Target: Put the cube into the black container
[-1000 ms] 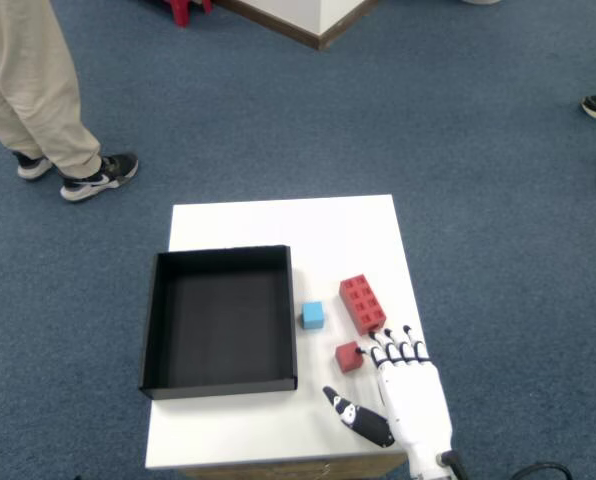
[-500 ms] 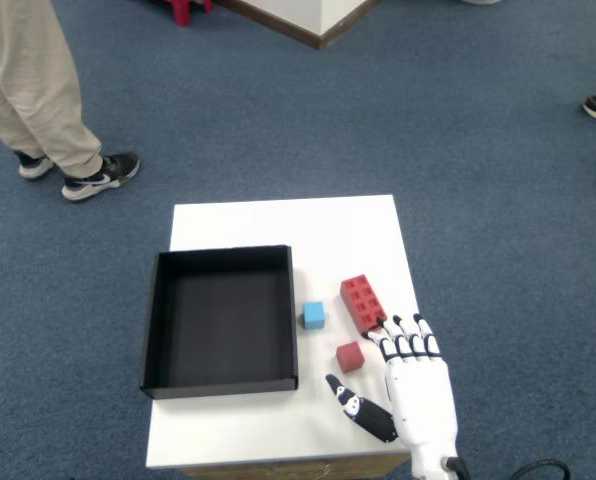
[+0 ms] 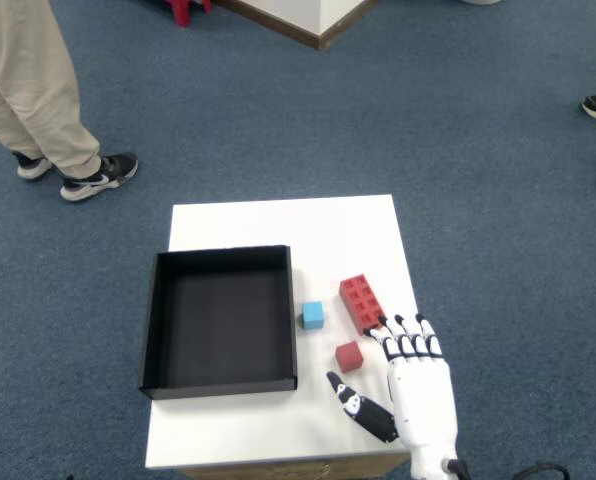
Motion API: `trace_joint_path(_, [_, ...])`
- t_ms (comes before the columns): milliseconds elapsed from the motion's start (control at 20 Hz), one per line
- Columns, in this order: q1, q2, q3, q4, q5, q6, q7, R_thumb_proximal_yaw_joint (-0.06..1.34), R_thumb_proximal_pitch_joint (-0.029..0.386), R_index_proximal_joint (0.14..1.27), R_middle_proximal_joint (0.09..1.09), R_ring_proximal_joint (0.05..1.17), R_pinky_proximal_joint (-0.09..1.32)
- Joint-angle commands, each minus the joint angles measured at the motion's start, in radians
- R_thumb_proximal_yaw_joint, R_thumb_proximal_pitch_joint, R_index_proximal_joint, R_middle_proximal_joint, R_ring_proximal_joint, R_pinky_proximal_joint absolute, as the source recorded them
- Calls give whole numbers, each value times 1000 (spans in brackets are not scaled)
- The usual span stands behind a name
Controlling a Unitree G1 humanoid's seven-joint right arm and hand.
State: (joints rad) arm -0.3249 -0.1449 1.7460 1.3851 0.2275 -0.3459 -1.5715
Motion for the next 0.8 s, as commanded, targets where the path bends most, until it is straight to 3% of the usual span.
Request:
trace_joint_path(50, [-21, -7, -17, 5, -15, -18, -49, 367, -9, 507, 317, 294, 153])
trace_joint_path(350, [-10, -6, -35, 13, -22, -13, -39, 349, 0, 503, 312, 288, 146])
trace_joint_path(650, [-11, -5, -40, 10, -32, -4, -21, 327, 73, 497, 312, 289, 149])
trace_joint_path(800, [-12, -4, -42, -3, -42, 1, -24, 332, 90, 494, 310, 286, 148])
